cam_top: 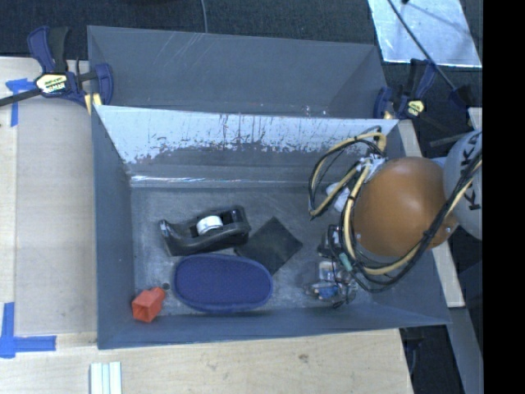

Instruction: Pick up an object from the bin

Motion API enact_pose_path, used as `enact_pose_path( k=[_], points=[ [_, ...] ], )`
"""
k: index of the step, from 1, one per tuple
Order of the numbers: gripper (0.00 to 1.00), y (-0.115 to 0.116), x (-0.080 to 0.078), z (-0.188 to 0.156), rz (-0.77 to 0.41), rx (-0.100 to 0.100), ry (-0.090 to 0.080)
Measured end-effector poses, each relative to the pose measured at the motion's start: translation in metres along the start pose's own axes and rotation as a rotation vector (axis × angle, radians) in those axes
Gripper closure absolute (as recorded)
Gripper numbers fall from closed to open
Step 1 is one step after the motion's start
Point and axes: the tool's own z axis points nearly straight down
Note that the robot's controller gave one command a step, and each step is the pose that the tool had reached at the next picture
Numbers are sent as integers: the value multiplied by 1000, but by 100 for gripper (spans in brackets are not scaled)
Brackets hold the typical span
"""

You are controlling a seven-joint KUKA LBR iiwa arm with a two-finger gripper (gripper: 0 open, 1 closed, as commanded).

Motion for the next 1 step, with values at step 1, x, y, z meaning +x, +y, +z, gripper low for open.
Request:
enact_pose_path(
  k=[1],
  points=[
    [100,-1,0,-61,2,9,-1]
  ],
)
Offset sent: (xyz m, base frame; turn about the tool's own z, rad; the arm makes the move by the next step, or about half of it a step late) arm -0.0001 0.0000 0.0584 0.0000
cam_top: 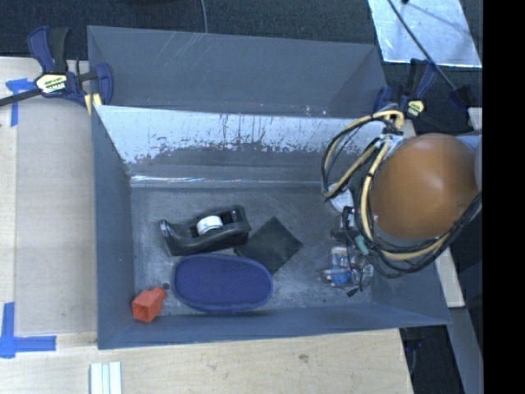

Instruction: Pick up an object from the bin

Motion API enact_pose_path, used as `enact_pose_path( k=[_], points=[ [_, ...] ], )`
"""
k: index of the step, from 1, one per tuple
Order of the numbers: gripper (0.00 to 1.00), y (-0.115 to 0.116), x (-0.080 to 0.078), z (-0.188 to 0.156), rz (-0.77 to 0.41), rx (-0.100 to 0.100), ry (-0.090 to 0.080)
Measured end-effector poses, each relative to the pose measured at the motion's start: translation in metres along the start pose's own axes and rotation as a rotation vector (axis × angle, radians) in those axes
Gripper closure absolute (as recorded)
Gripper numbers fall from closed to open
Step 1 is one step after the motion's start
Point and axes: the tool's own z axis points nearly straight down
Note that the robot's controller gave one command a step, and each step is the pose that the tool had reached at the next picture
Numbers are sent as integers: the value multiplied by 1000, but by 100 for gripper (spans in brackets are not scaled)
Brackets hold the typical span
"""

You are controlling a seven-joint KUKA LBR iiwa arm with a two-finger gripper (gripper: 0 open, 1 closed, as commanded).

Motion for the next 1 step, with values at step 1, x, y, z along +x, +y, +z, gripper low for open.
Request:
enact_pose_path(
  k=[1],
  points=[
    [100,-2,-1,-61,2,2,0]
  ],
)
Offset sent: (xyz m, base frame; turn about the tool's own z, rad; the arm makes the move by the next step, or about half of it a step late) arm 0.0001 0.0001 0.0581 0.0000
